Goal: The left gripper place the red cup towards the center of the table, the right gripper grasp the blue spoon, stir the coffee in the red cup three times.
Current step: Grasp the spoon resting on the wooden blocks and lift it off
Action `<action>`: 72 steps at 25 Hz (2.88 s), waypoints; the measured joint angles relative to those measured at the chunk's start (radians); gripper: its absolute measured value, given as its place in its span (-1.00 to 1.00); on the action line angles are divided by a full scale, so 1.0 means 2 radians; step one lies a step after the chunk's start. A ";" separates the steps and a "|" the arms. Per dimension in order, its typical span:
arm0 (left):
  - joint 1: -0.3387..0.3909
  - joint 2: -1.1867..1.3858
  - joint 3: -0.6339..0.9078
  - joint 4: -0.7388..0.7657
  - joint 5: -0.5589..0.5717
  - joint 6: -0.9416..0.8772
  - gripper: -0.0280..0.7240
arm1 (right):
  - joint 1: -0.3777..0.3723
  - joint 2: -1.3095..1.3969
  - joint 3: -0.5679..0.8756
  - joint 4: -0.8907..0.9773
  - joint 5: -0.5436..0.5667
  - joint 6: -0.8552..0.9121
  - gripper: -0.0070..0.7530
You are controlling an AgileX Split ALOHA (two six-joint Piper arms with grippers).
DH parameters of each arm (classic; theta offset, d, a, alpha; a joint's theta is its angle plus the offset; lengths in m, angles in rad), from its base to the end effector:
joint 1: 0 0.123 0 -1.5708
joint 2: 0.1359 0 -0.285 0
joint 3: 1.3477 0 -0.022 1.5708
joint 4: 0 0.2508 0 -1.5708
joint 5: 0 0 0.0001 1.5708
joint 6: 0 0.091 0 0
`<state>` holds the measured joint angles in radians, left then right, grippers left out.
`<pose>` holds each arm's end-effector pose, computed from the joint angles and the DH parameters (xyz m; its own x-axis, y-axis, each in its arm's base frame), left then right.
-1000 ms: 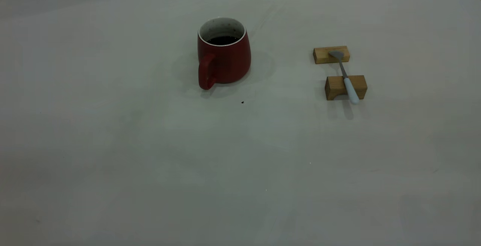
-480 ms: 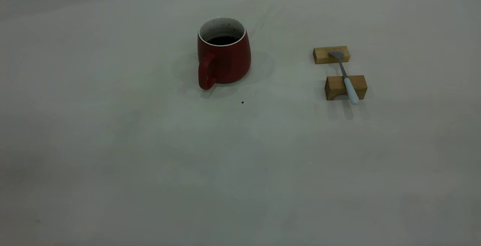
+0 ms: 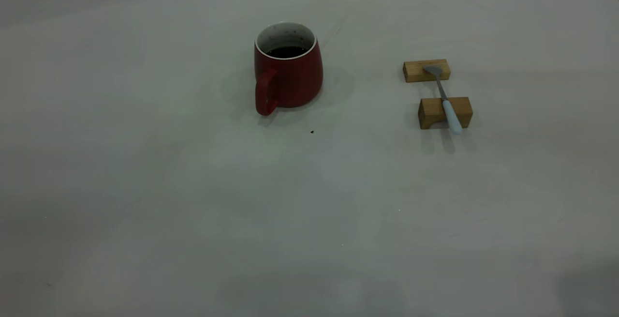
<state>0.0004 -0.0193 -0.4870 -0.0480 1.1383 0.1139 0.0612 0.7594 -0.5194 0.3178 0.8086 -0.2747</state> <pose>-0.0097 -0.0040 0.2675 -0.5121 0.0933 -0.8538 0.0852 0.9947 0.0576 0.1240 0.0282 0.2576 -0.7925 -0.0987 -0.6018 -0.2344 0.9603 0.1513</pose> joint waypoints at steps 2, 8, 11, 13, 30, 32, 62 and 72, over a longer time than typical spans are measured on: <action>0.000 0.000 0.000 0.000 0.000 0.000 0.54 | 0.000 0.068 -0.009 0.046 -0.043 -0.049 0.51; 0.000 0.000 0.000 0.000 0.000 0.000 0.54 | 0.000 0.245 -0.055 0.161 -0.099 -0.171 0.55; 0.000 0.000 0.000 0.000 0.000 0.000 0.54 | 0.003 0.321 -0.096 0.188 -0.114 -0.199 0.55; 0.000 0.000 0.000 0.000 0.000 0.000 0.54 | 0.013 0.372 -0.122 0.193 -0.120 -0.206 0.55; 0.000 0.000 0.000 0.000 0.000 0.000 0.54 | 0.069 0.639 -0.293 0.128 -0.113 -0.049 0.55; 0.000 0.000 0.000 0.000 0.000 0.000 0.54 | 0.073 0.660 -0.315 0.111 -0.107 -0.030 0.55; 0.000 0.000 0.000 0.000 0.000 0.000 0.54 | 0.100 0.810 -0.439 -0.005 -0.090 0.071 0.55; 0.000 0.000 0.000 0.000 0.000 0.000 0.54 | 0.100 0.835 -0.457 -0.007 -0.089 0.069 0.54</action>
<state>0.0004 -0.0193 -0.4870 -0.0480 1.1383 0.1138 0.2604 2.4292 -1.4335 0.3031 0.6296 -0.1367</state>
